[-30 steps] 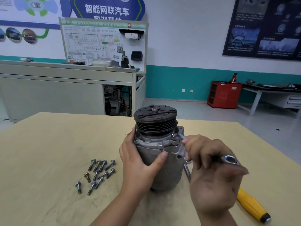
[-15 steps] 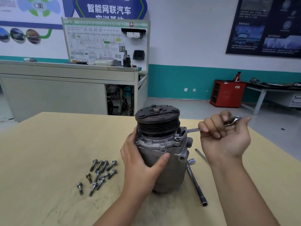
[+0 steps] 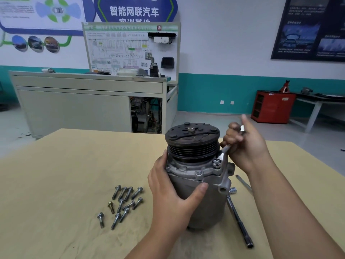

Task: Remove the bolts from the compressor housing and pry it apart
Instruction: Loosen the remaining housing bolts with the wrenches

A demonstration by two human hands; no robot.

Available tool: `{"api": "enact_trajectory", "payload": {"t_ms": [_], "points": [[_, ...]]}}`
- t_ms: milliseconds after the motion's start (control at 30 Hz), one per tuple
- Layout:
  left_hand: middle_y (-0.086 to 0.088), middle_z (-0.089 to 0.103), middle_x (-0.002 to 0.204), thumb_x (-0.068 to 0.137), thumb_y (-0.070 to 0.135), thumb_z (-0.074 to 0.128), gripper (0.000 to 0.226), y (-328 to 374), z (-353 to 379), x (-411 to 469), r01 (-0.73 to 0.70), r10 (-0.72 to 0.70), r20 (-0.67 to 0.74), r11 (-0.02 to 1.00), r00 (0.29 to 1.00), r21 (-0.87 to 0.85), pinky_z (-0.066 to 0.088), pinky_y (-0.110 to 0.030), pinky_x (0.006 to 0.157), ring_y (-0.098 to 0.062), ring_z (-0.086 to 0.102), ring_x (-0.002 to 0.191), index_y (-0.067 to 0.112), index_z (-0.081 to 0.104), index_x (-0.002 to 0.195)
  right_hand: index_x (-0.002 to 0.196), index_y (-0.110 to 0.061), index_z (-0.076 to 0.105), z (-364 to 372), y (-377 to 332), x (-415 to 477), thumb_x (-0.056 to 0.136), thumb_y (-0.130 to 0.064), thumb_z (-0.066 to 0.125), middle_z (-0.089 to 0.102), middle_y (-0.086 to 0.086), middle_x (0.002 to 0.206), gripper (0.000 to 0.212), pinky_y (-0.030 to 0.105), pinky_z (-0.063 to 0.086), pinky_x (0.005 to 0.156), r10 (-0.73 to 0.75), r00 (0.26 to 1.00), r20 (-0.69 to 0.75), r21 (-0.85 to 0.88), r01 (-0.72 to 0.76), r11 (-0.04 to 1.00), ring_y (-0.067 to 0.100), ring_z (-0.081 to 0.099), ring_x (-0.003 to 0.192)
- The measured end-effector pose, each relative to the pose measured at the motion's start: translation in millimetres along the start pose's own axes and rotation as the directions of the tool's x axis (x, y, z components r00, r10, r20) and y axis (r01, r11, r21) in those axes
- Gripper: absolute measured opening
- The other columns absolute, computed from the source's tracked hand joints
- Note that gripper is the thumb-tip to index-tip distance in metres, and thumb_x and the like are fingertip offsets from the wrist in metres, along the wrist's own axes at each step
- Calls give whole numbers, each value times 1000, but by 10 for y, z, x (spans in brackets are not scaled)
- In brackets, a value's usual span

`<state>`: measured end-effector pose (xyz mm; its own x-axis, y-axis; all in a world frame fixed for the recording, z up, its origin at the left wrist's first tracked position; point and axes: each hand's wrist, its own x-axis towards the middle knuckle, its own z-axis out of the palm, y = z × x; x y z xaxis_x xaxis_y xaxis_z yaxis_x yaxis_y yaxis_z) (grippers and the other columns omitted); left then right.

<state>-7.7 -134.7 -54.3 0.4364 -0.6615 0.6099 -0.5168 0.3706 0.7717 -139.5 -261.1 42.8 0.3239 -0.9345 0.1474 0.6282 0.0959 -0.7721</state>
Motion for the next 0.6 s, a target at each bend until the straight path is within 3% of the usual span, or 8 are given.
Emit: {"api": "enact_trajectory", "payload": {"t_ms": [67, 133, 233, 300, 400, 467, 600], "points": [[20, 33, 136, 58, 70, 59, 85, -4, 1, 3, 0, 0, 1, 1000, 1000, 6, 18, -7, 102, 3, 21, 131, 52, 22, 133, 69, -13, 47, -64, 58, 80, 100, -26, 40, 46, -4, 45, 35, 21, 42, 45, -110, 993, -45, -298, 92, 950, 10, 46, 41], [17, 33, 136, 59, 71, 58, 85, -4, 6, 5, -3, 3, 2, 1000, 1000, 16, 19, -9, 102, 2, 21, 132, 51, 22, 133, 71, -12, 54, -133, 103, 115, 97, -22, 47, 54, 1, 57, 29, 26, 39, 54, -132, 990, -52, -529, 85, 844, 14, 49, 53], [22, 31, 136, 59, 72, 58, 85, -1, 11, 1, -9, 9, -1, 1000, 1000, 25, 19, -7, 101, 2, 21, 132, 52, 21, 133, 86, -2, 66, -180, 140, 90, 90, -33, 56, 59, 23, 83, 33, 42, 44, 73, 56, 998, -36, -704, -65, 707, 32, 54, 77], [25, 30, 136, 59, 72, 58, 84, -5, 8, 0, -11, 11, -5, 999, 1000, 31, 20, -6, 101, 2, 21, 131, 53, 20, 133, 87, -1, 70, -163, 131, 49, 91, -31, 55, 61, 29, 88, 34, 46, 46, 79, 112, 993, -38, -687, -108, 718, 35, 56, 80], [29, 25, 137, 60, 72, 57, 84, -4, 2, 4, -10, 10, 2, 999, 1000, 31, 16, -2, 100, 5, 19, 131, 56, 18, 132, 63, -13, 70, -155, 43, 42, 97, -25, 46, 45, 5, 49, 44, 27, 37, 53, 88, 994, -65, -638, -109, 762, 17, 42, 49], [34, 20, 137, 60, 72, 57, 83, -3, -2, 9, -12, 12, 10, 1000, 1000, 28, 13, 1, 100, 8, 17, 131, 58, 16, 131, 71, -9, 65, -121, -45, 40, 99, -29, 43, 31, -4, 37, 41, 25, 27, 48, 91, 993, -81, -594, -122, 795, 10, 31, 36], [35, 21, 133, 59, 75, 55, 83, -7, -4, 20, 5, -5, 24, 1000, 1000, 22, 11, 2, 97, 7, 17, 131, 59, 15, 130, 69, -12, 48, -56, -230, 1, 100, -34, 40, 27, -8, 33, 38, 15, 26, 35, 166, 976, -141, -263, -199, 944, 6, 28, 29]]}}
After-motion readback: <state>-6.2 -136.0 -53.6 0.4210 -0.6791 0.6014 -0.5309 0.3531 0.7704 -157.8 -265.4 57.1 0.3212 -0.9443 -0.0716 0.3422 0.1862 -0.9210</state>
